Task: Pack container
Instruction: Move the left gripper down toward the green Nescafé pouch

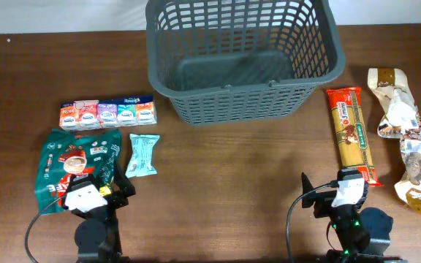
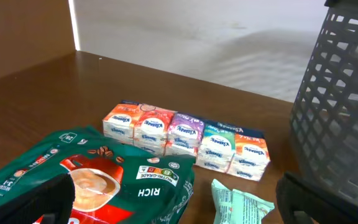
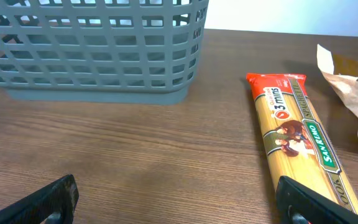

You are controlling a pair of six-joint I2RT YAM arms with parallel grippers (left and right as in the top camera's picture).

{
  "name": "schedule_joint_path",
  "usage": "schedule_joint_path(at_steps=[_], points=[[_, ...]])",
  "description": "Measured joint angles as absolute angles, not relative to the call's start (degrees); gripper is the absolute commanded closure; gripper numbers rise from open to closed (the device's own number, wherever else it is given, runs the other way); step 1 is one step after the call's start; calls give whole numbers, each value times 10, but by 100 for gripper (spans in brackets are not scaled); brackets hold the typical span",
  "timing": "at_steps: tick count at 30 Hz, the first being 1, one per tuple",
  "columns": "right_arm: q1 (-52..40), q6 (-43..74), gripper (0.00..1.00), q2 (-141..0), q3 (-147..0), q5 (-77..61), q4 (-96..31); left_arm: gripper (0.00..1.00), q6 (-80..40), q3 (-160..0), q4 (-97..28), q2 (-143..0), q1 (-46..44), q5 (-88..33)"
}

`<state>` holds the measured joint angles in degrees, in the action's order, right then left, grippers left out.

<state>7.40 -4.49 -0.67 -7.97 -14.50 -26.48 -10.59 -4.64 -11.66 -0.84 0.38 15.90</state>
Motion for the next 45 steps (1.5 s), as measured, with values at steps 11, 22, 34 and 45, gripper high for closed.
schedule_joint_path(at_steps=[11,22,34,45], points=[[74,-45,1,-7,-80,-145,-263,1,-106,-46,-70,-8,4,157],[74,-45,1,-8,-99,-203,-276,1,-119,-141,-237,-56,4,116],[74,-52,1,-268,-460,-146,-539,1,-105,-588,-457,-449,4,124],[74,-135,1,-580,-841,-119,-719,1,-31,-1004,-669,-841,51,88]])
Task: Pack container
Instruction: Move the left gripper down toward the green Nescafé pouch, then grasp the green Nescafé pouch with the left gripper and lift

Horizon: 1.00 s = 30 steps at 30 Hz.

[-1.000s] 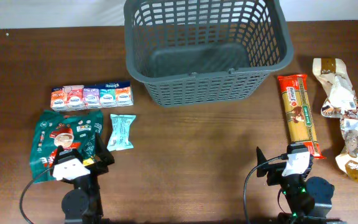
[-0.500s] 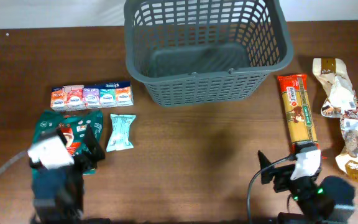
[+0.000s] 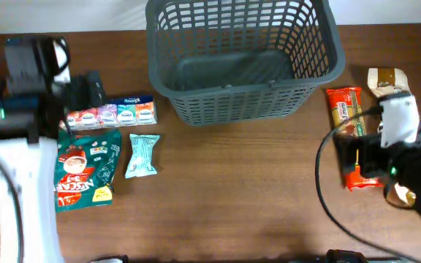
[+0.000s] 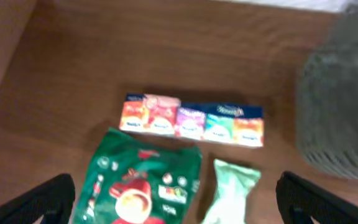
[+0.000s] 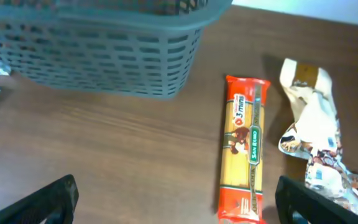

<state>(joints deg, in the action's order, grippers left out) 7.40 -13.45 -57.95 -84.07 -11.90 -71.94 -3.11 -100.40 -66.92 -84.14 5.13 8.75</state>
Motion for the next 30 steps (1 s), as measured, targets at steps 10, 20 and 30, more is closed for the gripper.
schedule_joint_path(at_steps=[10,20,30], points=[[74,-48,1,-689,-871,-121,-733,1,-27,-1020,-750,-946,62,74],[74,-4,1,-789,-871,-121,-732,1,-79,-930,-814,-981,37,127],[74,0,1,-792,-871,-121,-733,2,-115,-724,-721,-993,-10,180]])
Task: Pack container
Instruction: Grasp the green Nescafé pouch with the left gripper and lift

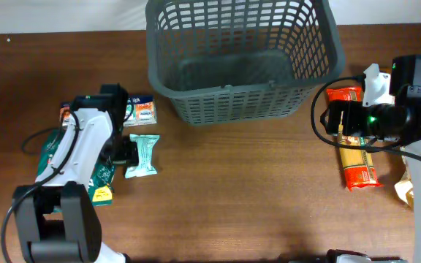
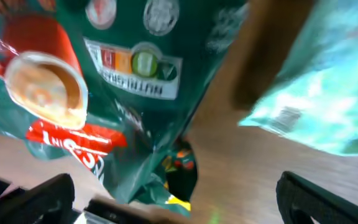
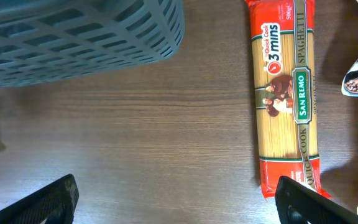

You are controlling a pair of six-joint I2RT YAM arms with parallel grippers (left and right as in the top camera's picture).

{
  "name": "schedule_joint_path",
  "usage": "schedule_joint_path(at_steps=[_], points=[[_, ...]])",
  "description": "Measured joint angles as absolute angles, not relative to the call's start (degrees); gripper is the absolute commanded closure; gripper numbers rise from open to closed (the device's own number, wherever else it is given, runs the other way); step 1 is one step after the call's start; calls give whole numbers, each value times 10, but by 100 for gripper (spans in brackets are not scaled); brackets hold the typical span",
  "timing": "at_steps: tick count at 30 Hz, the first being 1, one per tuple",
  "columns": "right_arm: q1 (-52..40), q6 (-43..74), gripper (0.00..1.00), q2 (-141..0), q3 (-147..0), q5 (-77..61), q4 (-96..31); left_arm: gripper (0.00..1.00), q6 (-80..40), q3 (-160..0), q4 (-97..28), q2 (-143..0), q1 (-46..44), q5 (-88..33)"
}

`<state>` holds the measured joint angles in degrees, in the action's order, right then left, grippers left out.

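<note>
The grey plastic basket (image 1: 243, 58) stands at the back middle. My left gripper (image 1: 123, 150) is open, low over the right edge of the green coffee bag (image 2: 104, 81), with the teal pouch (image 2: 328, 93) just to its right. My left arm partly hides the row of tissue packs (image 1: 143, 109). My right gripper (image 1: 335, 120) is open and holds nothing, hovering left of the red and yellow spaghetti pack (image 3: 288, 99), which lies flat beside the basket (image 3: 73, 31).
A crumpled brown and white bag lies right of the spaghetti, mostly under my right arm in the overhead view. The teal pouch (image 1: 142, 155) lies between the coffee bag (image 1: 102, 183) and bare brown tabletop (image 1: 232, 197).
My left gripper has come from high over the tissue packs down to just above the coffee bag's edge. My right gripper now looks straight down, closer to the basket's corner. Both are still open.
Both arms first sat folded at the table's front edge with grippers open, left by the coffee bag, right by the spaghetti. Then both were raised over their sides of the table. Now the left is low over the coffee bag and the right hovers beside the spaghetti.
</note>
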<state>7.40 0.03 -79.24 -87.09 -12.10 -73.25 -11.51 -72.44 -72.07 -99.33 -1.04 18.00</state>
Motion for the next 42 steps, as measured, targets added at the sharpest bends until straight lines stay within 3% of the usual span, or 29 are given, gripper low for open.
schedule_joint_path(at_steps=[31,34,39,42], points=[[74,-3,1,-792,-871,-121,-733,2,-116,-650,-550,-1035,64,226],[74,-2,1,-792,-871,-121,-733,18,-116,-650,-545,-1057,64,230],[74,-2,1,-792,-871,-121,-733,77,-111,-654,-546,-1070,62,261],[74,-2,1,-792,-871,-121,-733,98,-112,-656,-540,-1070,61,272]])
